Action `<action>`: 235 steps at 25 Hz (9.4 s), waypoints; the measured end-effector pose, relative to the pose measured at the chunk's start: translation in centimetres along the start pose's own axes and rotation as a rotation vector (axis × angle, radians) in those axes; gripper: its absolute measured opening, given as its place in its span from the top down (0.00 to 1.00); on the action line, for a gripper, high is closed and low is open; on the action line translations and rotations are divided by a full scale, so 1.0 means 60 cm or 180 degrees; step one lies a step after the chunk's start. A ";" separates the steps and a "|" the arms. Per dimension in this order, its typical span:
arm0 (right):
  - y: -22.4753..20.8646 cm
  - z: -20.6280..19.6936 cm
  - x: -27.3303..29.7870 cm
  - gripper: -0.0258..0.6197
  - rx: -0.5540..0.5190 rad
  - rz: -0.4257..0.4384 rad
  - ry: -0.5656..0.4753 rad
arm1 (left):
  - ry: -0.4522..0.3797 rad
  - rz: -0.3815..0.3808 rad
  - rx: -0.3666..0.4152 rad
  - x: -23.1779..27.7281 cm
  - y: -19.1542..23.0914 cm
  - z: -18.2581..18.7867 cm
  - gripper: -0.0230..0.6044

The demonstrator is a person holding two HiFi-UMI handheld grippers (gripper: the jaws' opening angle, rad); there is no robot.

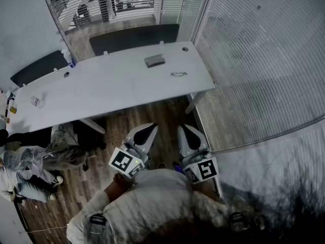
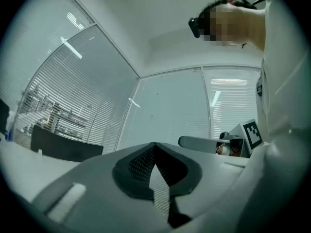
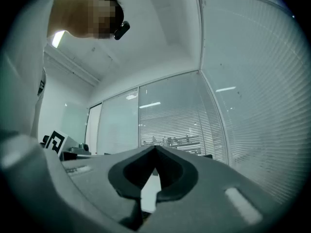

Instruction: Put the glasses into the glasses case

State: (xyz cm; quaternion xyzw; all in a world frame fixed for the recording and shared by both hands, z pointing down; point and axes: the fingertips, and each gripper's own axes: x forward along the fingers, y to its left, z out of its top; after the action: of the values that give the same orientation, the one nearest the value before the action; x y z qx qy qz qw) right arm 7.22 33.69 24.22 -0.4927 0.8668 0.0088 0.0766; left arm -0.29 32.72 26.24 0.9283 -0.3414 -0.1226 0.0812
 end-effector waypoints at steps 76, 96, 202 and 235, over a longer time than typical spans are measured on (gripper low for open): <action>-0.267 -0.100 0.391 0.96 0.0141 0.0074 0.0213 | 0.0139 0.0029 -0.0143 0.335 0.331 -0.030 0.96; -0.407 -0.109 0.567 0.96 0.0053 0.0116 0.0335 | 0.0047 0.0119 -0.0194 0.502 0.477 -0.001 0.96; -0.741 -0.866 0.564 0.93 -0.3531 0.1745 0.3219 | 0.1869 0.0322 -0.0618 0.598 0.697 -0.649 0.96; -0.563 -0.904 0.844 0.93 -0.3989 0.2424 0.2530 | 0.1605 0.1233 -0.0636 0.450 0.908 -0.574 0.96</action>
State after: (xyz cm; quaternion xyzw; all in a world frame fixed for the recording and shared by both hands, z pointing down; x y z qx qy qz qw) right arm 3.91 -31.78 72.70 -0.0836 0.7712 0.3403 -0.5315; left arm -4.11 -23.70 67.35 0.8347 -0.4670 0.0959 0.2756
